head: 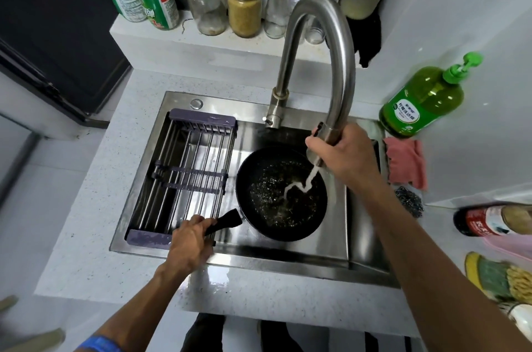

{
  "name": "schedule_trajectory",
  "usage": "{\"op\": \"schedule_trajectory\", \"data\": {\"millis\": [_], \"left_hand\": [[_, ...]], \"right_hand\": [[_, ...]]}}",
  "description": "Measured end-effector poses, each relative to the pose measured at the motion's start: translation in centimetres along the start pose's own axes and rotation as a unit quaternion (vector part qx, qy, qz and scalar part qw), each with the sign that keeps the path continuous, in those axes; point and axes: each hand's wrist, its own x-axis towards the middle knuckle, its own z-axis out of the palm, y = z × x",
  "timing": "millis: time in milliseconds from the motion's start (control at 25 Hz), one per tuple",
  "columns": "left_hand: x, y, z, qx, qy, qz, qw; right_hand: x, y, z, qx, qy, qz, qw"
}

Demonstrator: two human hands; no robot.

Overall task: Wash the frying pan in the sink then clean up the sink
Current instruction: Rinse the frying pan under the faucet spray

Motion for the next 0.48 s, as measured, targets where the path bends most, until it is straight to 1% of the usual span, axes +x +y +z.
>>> {"op": "schedule_trajectory", "data": {"millis": [80,200,240,320,360,400,440,480], "left_hand": [[-0.2,0.4,0.0,0.014,0.007,0.007,1.0],[-0.3,2.0,0.0,0.077,0.01,0.004,0.997],[-0.4,2.6,0.1,0.091,0.007,0.004,0.996],[-0.1,3.6,0.3,0.111,-0.002,0.016,0.994],[0.4,3.8,0.5,0.121,-0.01,0.02,0.992],[1.0,4.1,0.6,0.142,-0.019,0.022,0.989],[1.8,4.3,0.9,0.173,-0.025,0.023,0.984],[2.3,4.6,0.9,0.21,-0.024,0.027,0.977]], "right_hand": [[0.1,-0.1,0.2,-0.014,-0.006,-0.003,1.0],[0.2,0.1,0.6,0.007,-0.016,-0.024,1.0],[-0.1,0.4,0.4,0.022,-0.025,-0.038,0.999],[-1.3,2.1,-0.4,0.103,-0.066,-0.048,0.991],[-2.3,3.3,-0.5,0.164,-0.078,-0.03,0.983],[-3.3,5.4,-0.1,0.219,-0.067,0.018,0.973],[-4.1,8.3,1.0,0.241,-0.038,0.099,0.965],[-4.8,11.6,2.5,0.233,-0.014,0.204,0.951]]}}
